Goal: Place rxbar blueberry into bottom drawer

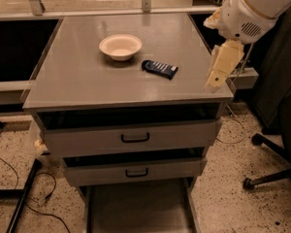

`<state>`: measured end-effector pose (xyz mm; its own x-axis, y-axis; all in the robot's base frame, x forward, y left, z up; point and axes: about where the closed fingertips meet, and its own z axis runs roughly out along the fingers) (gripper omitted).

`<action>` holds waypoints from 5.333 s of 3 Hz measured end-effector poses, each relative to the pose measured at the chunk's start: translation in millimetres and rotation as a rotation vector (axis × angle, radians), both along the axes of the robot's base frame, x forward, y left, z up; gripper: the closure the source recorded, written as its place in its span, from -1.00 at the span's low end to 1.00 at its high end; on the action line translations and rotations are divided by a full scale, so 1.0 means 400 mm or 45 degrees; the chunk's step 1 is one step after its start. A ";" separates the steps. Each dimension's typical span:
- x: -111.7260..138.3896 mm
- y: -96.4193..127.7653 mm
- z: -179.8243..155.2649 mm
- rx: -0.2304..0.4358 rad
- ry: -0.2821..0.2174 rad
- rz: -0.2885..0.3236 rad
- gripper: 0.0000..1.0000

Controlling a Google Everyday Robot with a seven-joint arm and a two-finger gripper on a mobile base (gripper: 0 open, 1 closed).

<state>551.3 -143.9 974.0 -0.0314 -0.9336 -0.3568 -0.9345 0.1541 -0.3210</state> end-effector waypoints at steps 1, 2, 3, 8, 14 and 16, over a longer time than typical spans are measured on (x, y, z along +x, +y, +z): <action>0.056 0.032 -0.052 0.031 0.040 0.004 -1.00; 0.159 0.090 -0.142 0.117 0.124 0.002 -1.00; 0.230 0.130 -0.207 0.197 0.184 -0.011 -1.00; 0.394 0.155 -0.298 0.373 0.111 -0.209 -1.00; 0.411 0.163 -0.344 0.366 0.151 -0.210 0.76; 0.411 0.164 -0.344 0.365 0.151 -0.209 1.00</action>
Offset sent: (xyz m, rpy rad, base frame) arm 0.1126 0.0607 -0.0950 0.1722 0.1723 -0.0029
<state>715.7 -78.3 836.3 -0.2294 -0.7751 -0.5887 -0.9180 0.3733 -0.1337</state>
